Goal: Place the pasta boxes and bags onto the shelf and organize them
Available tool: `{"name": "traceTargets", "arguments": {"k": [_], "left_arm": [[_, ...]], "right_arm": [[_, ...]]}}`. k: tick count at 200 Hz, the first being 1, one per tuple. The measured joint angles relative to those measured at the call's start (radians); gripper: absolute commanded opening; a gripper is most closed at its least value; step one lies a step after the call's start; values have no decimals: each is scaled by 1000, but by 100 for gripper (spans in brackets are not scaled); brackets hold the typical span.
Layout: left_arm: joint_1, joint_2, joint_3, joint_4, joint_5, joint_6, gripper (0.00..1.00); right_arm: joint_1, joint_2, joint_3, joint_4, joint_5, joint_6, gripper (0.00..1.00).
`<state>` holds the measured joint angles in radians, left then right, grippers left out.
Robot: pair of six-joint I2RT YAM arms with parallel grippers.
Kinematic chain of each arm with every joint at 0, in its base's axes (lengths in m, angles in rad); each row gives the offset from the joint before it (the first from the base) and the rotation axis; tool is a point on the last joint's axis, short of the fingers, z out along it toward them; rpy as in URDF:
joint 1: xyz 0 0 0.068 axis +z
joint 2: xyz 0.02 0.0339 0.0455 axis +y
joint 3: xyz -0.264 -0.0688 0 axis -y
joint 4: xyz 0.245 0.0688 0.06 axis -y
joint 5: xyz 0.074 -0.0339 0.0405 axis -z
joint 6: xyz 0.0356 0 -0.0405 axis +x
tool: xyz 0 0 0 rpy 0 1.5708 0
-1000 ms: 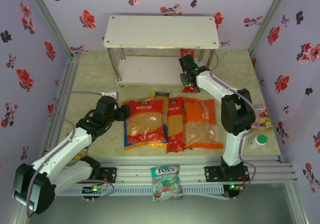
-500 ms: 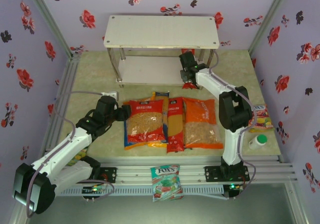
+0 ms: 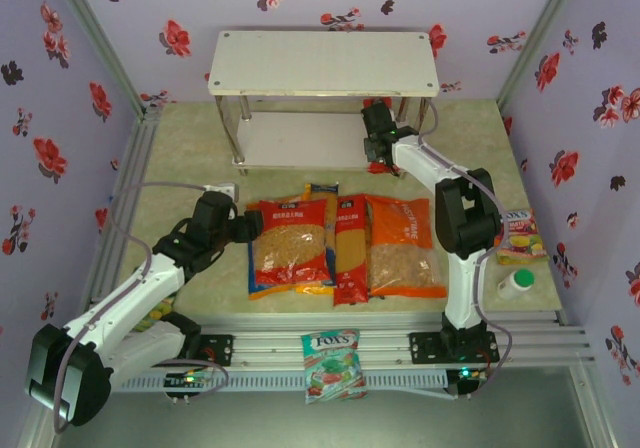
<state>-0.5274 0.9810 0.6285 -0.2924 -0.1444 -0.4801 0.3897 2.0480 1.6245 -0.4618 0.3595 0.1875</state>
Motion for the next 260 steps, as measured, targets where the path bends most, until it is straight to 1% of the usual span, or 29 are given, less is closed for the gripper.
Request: {"name": "traceTargets", "arguments": {"k": [18, 35, 74, 101, 166, 189, 203, 217, 236, 260], "left_arm": [[0, 0, 0, -1, 0, 0, 75], [0, 2, 3, -6, 0, 3, 76], [-2, 14, 12, -16, 0, 8, 77], [-3, 14, 12, -16, 0, 11, 77], [-11, 15, 12, -14, 0, 17, 76], [-19, 15, 12, -14, -1, 20, 71], [-30, 15, 12, -14, -5, 23, 70], [-45, 16, 12, -14, -17, 26, 70], [-64, 26, 12, -14, -32, 27, 71], [-77, 45, 12, -8, -40, 27, 71]], "right_arm": [[-1, 0, 0, 2, -3, 7, 68], [2, 0, 0, 11, -15, 14, 74], [1, -2, -6, 27, -26, 18, 76], [1, -44, -69, 81, -39, 14, 77], [12, -273, -265, 137, -52, 16, 78], [30, -367, -322, 135, -42, 29, 77], [55, -429, -360, 121, -42, 53, 77], [100, -501, -414, 96, -51, 89, 76], [203, -600, -506, 58, -75, 153, 77], [344, -697, -639, 21, -143, 257, 76]]}}
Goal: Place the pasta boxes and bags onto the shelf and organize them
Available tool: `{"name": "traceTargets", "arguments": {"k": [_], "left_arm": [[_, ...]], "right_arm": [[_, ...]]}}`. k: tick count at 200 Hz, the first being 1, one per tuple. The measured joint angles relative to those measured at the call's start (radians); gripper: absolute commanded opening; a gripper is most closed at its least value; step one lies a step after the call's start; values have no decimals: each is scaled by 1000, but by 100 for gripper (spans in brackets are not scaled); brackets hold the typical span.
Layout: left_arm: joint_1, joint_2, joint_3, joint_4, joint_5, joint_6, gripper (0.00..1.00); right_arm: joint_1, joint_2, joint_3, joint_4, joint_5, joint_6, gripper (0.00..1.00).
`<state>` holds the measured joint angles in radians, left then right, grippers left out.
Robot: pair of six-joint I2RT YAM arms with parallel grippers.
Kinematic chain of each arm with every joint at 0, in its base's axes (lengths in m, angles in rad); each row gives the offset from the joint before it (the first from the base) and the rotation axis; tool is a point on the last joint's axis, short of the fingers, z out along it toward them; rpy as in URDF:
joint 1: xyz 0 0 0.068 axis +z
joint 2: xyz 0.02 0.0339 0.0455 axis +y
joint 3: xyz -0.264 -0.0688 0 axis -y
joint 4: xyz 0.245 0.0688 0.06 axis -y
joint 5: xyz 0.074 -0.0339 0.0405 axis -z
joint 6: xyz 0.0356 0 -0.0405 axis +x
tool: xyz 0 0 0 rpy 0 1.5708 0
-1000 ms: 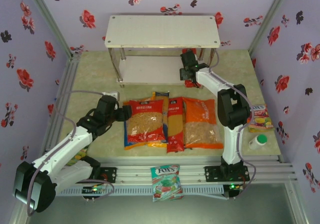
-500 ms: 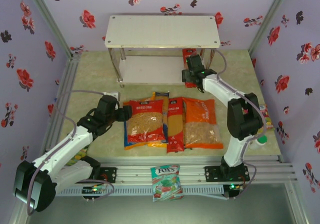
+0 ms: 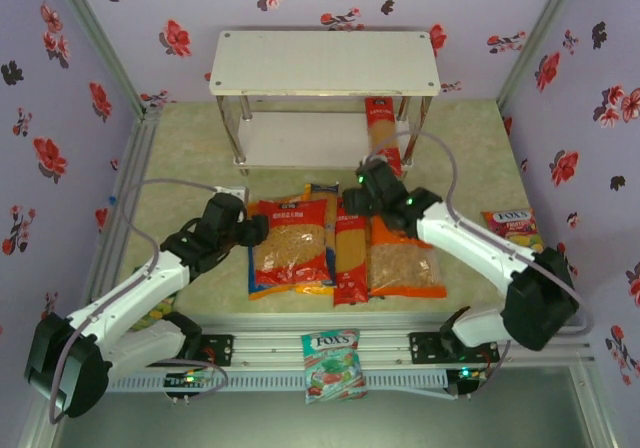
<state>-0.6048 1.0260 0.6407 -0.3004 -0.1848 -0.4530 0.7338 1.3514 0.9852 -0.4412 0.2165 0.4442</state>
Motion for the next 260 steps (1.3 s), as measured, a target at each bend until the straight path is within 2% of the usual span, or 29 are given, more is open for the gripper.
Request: {"name": "traceTargets", "arguments": {"k": [42, 95, 166, 234, 260], "left_arm": [[-16, 18, 0, 13, -6, -1, 71], [-24, 18, 0, 24, -6, -1, 71], [-24, 18, 0, 31, -6, -1, 71], [-24, 24, 0, 34, -7, -1, 71], [-24, 24, 0, 38, -7, -1, 71]], "right_arm": [[140, -84, -179, -73, -54, 191, 76], [164, -109, -260, -56, -114, 316, 74], [164, -11, -267, 13, -150, 352, 75], [172, 50, -248, 26, -153, 353, 68], [175, 53, -239, 16, -152, 353, 69]]}}
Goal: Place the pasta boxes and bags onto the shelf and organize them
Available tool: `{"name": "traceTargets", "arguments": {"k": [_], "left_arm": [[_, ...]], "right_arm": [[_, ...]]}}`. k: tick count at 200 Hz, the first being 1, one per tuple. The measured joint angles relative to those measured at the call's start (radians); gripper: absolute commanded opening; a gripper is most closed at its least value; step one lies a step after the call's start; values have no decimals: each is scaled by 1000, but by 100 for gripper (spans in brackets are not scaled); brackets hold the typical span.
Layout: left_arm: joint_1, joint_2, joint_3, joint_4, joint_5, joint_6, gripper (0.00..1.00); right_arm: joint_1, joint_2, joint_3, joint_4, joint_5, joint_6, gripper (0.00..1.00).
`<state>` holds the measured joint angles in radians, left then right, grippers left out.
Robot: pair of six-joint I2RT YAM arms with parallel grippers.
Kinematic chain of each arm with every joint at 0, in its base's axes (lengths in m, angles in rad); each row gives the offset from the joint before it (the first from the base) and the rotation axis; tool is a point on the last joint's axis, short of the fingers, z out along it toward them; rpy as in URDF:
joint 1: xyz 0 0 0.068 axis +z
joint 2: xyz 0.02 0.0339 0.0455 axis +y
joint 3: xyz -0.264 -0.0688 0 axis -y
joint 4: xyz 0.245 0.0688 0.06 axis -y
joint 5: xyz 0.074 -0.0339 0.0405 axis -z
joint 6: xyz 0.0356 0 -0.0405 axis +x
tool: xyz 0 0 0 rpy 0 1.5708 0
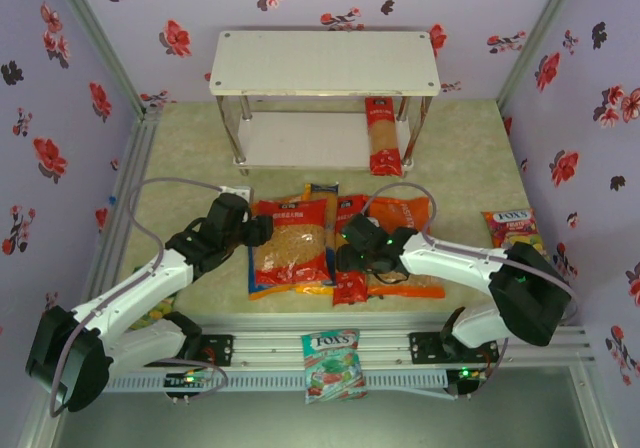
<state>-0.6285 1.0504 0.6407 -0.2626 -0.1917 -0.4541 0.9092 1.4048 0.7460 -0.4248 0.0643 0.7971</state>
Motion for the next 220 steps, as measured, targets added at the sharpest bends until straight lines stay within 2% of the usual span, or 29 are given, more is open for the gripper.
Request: {"name": "traceTargets", "arguments": {"k": [131, 156, 195, 220], "left_arm": [[0, -1, -2, 1, 0, 0, 72], [0, -1, -7, 3, 0, 0, 71], [0, -1, -10, 8, 0, 0, 71], [0, -1, -10, 8, 0, 0, 71]], "right_arm": [[35, 29, 36, -14, -42, 2, 69], [35, 31, 35, -14, -42, 18, 58], [35, 50, 32, 6, -53, 45, 47], [34, 62, 32, 25, -74, 61, 33]]}}
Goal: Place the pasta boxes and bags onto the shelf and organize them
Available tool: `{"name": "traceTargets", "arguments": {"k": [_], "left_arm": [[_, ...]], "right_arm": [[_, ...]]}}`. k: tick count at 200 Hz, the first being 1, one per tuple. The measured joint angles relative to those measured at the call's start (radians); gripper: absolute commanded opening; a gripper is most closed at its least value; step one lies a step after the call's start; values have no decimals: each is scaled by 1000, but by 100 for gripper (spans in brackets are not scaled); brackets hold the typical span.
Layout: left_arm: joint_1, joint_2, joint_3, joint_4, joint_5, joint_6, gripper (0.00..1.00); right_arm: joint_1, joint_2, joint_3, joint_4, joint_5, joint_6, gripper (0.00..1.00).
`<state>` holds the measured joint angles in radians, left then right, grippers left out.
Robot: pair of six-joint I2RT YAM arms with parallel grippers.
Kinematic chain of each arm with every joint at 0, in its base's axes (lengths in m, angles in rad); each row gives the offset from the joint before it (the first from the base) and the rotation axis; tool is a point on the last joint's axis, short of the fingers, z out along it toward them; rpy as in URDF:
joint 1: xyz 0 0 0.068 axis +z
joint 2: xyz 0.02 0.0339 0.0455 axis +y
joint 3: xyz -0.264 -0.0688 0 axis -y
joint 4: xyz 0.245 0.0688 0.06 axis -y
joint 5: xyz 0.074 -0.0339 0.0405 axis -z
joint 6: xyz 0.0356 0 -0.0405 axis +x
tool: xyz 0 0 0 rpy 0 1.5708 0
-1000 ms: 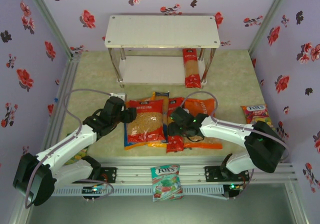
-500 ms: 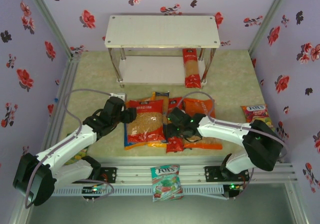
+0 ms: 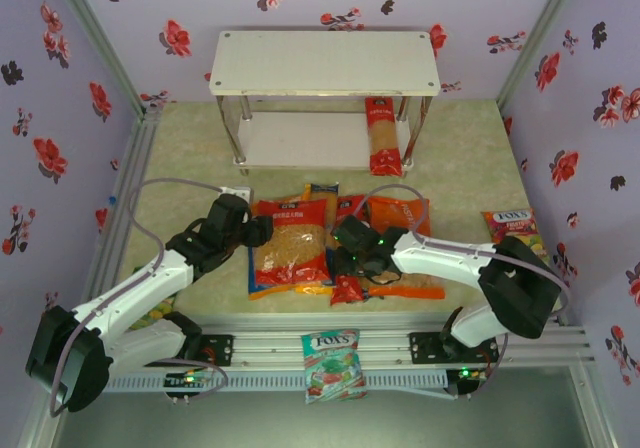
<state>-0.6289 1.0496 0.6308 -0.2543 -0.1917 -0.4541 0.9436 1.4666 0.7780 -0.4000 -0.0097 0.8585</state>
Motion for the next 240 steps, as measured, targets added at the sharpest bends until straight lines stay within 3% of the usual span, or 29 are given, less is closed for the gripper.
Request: {"name": "traceTargets", "arguments": {"k": [40, 103, 170, 240], "left_arm": [[0, -3, -8, 0, 0, 0, 70], [0, -10, -10, 2, 0, 0, 64], [0, -12, -10, 7, 0, 0, 65], [0, -13, -10, 8, 0, 0, 66]], "right_arm": [[0, -10, 15, -2, -17, 13, 0], [5, -29, 48, -77, 6, -31, 0], [7, -127, 70, -241, 66, -128, 0], [-60, -177, 172, -263, 61, -229, 0]]}}
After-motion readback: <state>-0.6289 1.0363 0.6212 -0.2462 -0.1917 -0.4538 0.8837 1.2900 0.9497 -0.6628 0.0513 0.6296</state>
